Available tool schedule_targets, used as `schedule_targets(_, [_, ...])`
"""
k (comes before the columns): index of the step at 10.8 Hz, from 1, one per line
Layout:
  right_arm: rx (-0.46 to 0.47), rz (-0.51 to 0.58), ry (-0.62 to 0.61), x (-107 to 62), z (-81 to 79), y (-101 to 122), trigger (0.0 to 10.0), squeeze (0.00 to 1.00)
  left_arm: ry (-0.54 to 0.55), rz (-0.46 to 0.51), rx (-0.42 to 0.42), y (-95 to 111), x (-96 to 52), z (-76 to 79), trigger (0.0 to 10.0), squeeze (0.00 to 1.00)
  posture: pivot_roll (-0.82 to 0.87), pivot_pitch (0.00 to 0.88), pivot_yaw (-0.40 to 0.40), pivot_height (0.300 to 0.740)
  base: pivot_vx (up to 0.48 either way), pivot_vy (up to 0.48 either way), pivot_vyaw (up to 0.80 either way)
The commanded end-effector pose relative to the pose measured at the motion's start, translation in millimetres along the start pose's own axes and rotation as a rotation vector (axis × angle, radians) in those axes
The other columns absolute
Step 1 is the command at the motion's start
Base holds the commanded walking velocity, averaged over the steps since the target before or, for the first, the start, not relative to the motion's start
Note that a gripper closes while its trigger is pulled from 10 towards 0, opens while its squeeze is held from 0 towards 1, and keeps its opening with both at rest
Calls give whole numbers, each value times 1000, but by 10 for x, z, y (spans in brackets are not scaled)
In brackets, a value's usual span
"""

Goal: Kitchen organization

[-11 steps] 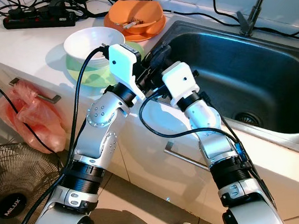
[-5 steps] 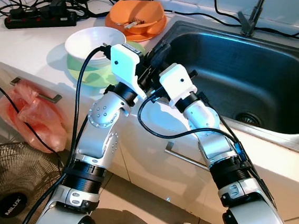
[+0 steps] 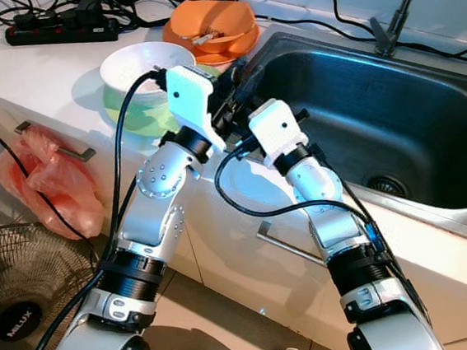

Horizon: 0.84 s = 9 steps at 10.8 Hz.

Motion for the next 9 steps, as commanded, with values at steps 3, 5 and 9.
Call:
schedule_targets(3, [-16, -43, -105, -17, 280, -72, 0, 0, 28, 29, -20, 52, -52, -48, 10000, 0, 53, 84, -45, 740, 0, 0, 0])
schedule_targets(5, [-21, -73, -150, 2, 387, -122, 0, 0, 8, 35, -48, 57, -83, -19, 10000, 0, 54, 84, -47, 740, 0, 0, 0])
schedule_targets(9, [-30, -90, -221, 98, 589, -118, 0, 0, -79, 17, -97, 25, -155, 133, 10000, 0, 55, 83, -48, 740, 0, 0, 0])
Point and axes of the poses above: a point about 5 cm out from each wrist's last joint towards the gripper, its own x axis pointing out of the wrist towards the gripper, its own y axis along the axis of the wrist's last joint, z = x × y, the point moved 5 cm from there along x, pointing out of the wrist towards the gripper, and after that the axes turned 8 degrees about x, right-handed, at the moved point
